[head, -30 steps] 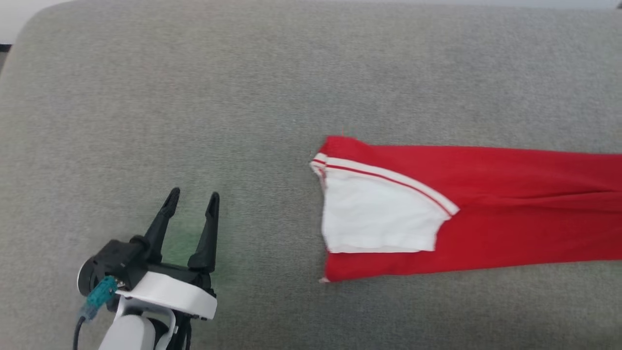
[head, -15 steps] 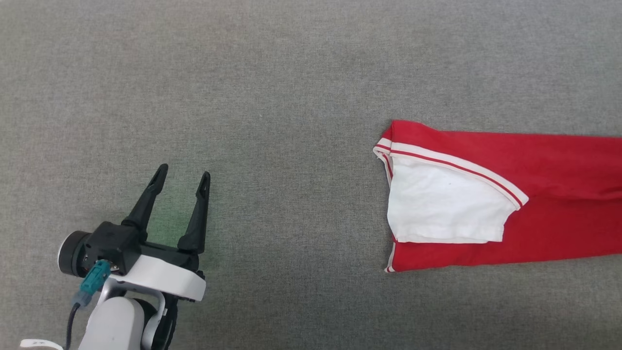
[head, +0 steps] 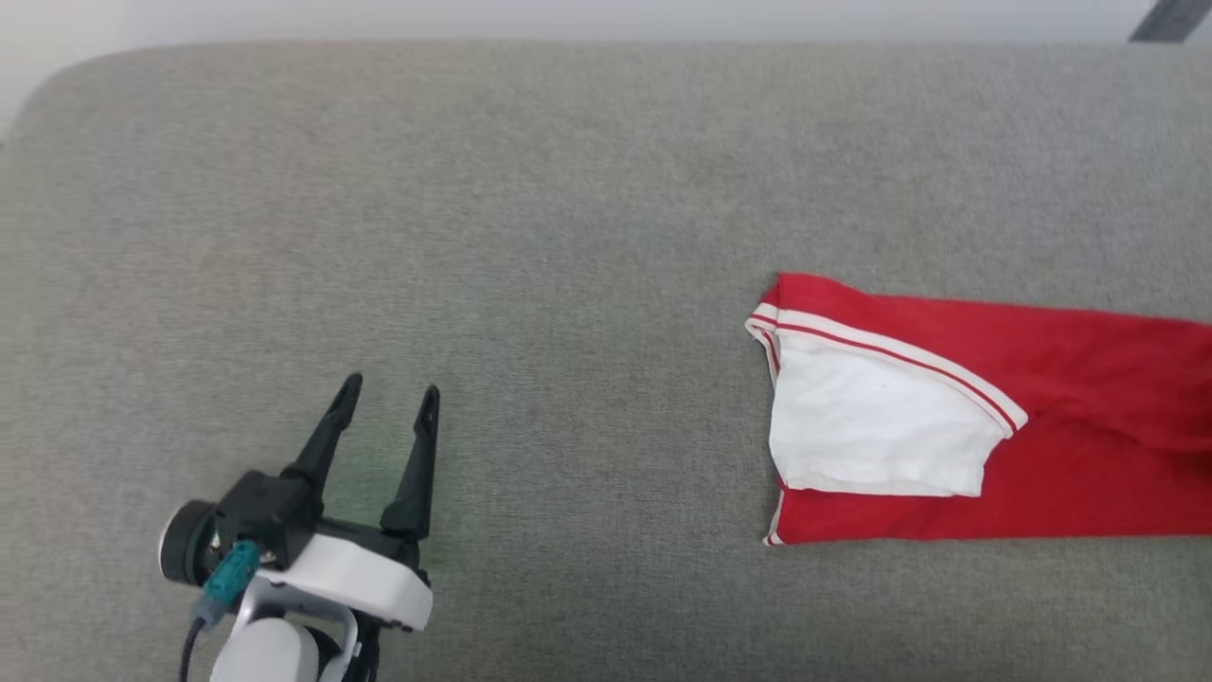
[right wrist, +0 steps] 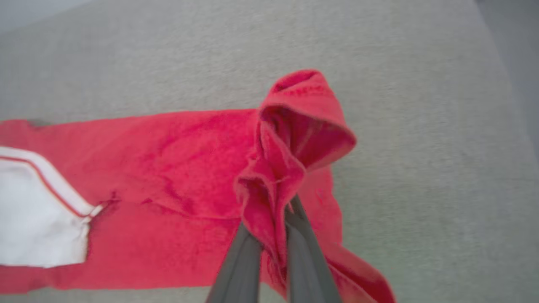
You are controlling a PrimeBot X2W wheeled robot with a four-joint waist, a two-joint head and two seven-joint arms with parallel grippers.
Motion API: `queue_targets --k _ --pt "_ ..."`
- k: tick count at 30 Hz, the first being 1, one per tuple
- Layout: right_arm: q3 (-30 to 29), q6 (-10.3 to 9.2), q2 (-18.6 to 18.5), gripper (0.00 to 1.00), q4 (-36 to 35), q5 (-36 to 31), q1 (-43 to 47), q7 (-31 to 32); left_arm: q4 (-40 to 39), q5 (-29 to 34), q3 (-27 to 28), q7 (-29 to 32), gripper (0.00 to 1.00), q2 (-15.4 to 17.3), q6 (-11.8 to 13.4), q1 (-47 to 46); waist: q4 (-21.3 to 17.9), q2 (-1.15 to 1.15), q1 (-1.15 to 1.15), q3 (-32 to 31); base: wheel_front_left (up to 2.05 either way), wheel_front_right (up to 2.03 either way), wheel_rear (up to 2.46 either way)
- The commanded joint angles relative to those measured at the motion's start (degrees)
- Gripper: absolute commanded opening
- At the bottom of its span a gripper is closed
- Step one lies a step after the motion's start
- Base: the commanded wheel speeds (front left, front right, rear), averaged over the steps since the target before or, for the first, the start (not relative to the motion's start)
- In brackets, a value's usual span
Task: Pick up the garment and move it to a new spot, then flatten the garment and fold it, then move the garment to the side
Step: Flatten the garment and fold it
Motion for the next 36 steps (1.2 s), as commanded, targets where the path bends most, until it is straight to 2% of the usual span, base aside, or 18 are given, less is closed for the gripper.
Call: queue_targets --k 1,8,15,25,34,35,36 --pt "0.87 -0.01 0.86 0.00 -2.35 0.26 1.26 0.50 0.19 0.39 -0.08 -0.30 1.00 -0.22 0.15 0.90 1.26 0.00 0.00 -1.60 0.00 0.00 0.00" --pt "7.23 -0.01 4.49 0.00 -14.02 -0.92 3.11 3.55 0.50 1.36 0.49 -0.30 1.00 -0.84 0.15 3.01 3.96 0.00 0.00 -4.60 0.00 0.00 0.00" --pt "14.49 -0.01 8.45 0.00 -18.22 -3.47 -0.78 6.95 0.21 0.93 1.56 -0.30 1.00 -1.65 0.15 4.14 6.52 0.00 0.00 -5.58 0.00 0.00 0.00" --pt "25.84 -0.01 13.94 0.00 -12.63 -5.91 -9.82 6.72 0.78 0.07 1.62 -0.30 1.00 -2.78 0.15 3.06 9.14 0.00 0.00 -3.80 0.00 0.00 0.00" --pt "31.76 0.00 15.02 0.00 -4.52 -5.70 -12.97 2.83 1.55 -1.70 0.85 -0.30 1.00 -3.30 0.15 1.79 10.12 0.00 0.00 -3.10 0.00 0.00 0.00" --pt "32.30 -0.01 14.98 0.05 -3.78 -5.59 -13.01 2.23 1.65 -1.87 0.77 -0.30 1.00 -3.26 0.15 1.86 10.11 0.00 0.00 -3.19 0.00 0.00 0.00" --pt "32.83 -0.01 14.96 0.23 -3.24 -5.42 -13.05 1.74 1.72 -2.05 0.81 -0.30 1.00 -3.13 0.15 1.92 10.02 0.00 0.00 -3.35 0.00 0.00 0.00"
